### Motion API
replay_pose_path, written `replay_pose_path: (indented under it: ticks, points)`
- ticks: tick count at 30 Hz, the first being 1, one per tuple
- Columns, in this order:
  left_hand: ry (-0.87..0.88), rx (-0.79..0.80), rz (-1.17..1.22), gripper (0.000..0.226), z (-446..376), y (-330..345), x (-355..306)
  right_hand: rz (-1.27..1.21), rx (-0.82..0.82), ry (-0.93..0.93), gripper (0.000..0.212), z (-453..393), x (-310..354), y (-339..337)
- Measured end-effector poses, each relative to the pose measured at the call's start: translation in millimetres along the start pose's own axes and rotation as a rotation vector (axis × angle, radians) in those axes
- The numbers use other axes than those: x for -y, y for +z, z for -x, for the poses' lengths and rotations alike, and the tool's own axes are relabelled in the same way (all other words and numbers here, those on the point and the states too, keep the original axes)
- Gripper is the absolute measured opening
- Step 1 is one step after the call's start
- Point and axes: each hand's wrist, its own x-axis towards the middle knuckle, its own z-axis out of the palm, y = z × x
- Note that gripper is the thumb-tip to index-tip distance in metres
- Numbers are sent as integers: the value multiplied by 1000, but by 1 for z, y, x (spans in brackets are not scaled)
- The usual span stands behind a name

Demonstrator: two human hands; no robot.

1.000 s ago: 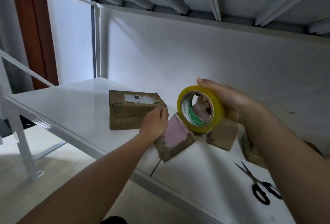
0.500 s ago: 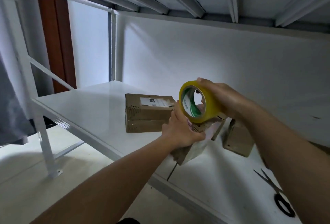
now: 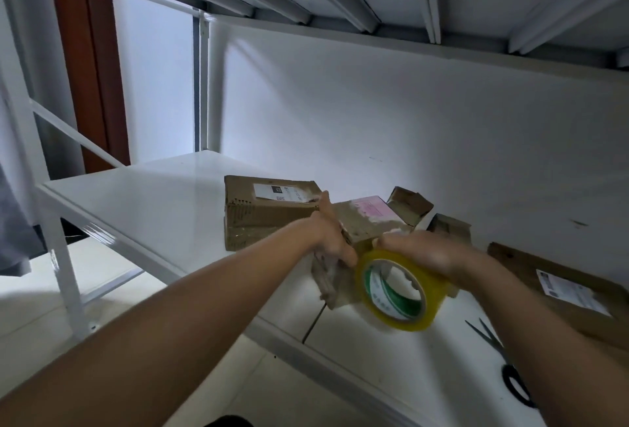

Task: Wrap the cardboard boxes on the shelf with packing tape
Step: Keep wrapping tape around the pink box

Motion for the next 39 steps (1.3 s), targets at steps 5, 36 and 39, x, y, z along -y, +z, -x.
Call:
replay_pose_path:
  ticks: [5,36,39]
  points:
    - [-119,165,-354,37,28,-56,-24,-14,-112,23,36,-5,-5,17]
    - [-153,-153,-428,116,-27,-10,-29,-79,-52,-2,46,-24,-2,16]
    - [-142,-167,-457,111,-30,-3,-33,-193,-66,22,40,-20,-17,24]
